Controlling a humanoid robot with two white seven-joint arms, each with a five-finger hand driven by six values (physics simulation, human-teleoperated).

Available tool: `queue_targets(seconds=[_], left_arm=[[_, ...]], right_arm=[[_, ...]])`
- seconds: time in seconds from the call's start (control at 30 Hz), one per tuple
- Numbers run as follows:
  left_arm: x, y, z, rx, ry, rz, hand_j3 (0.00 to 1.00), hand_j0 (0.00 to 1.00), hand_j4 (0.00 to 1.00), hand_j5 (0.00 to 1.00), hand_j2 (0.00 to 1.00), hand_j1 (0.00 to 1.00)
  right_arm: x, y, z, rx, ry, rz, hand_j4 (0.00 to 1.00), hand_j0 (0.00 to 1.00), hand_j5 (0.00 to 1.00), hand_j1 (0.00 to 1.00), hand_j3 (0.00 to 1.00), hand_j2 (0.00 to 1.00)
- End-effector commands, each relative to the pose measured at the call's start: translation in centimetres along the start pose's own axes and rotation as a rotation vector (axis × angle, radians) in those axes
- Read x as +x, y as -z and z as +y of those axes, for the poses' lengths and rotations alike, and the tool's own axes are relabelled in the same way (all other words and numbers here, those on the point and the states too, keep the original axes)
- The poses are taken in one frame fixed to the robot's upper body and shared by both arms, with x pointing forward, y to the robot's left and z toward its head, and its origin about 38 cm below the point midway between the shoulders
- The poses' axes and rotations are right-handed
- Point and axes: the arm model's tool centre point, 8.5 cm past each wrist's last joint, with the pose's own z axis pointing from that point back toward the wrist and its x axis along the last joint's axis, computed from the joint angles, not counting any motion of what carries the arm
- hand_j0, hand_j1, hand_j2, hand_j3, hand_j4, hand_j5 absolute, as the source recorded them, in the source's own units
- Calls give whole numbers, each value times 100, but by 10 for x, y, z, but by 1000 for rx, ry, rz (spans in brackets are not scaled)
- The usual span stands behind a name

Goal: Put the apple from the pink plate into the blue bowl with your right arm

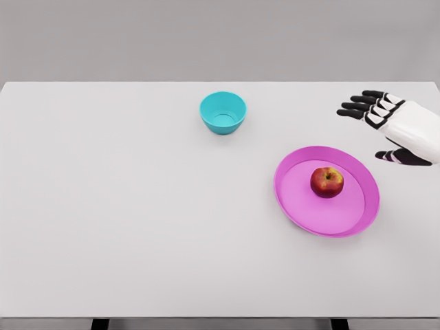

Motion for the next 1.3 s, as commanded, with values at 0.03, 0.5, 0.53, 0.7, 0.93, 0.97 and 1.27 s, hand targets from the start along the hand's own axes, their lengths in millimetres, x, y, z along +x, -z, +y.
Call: queue_targets(seconds=[0.03, 0.5, 0.53, 0.7, 0.93, 0.97, 1.27], left_arm=[[0, 0, 0, 0, 0, 0, 100, 100, 100, 100, 100, 100], [0, 0, 0, 0, 0, 1, 100, 100, 100, 100, 100, 100], [0, 0, 0, 0, 0, 1, 100, 100, 100, 100, 100, 100], [0, 0, 0, 0, 0, 0, 100, 100, 100, 100, 100, 100], [0, 0, 0, 0, 0, 0, 100, 100, 100, 100, 100, 100], [0, 0, 0, 0, 0, 1, 100, 100, 100, 100, 100, 100], [0, 0, 0, 0, 0, 1, 100, 100, 100, 100, 100, 100]], right_arm=[[-1, -1, 0, -3, 7, 1, 100, 100, 100, 100, 100, 100], [-23, -2, 13, 420, -21, 49, 100, 100, 100, 100, 100, 100], [-24, 0, 12, 442, -26, 48, 100, 100, 100, 100, 100, 100], [-13, 39, 17, 460, -28, -36, 100, 100, 100, 100, 100, 100], [-13, 54, 39, 481, 18, -50, 100, 100, 100, 100, 100, 100], [-14, 55, 40, 487, 19, -49, 100, 100, 100, 100, 100, 100], [-4, 62, 49, 509, 22, -89, 100, 100, 100, 100, 100, 100]])
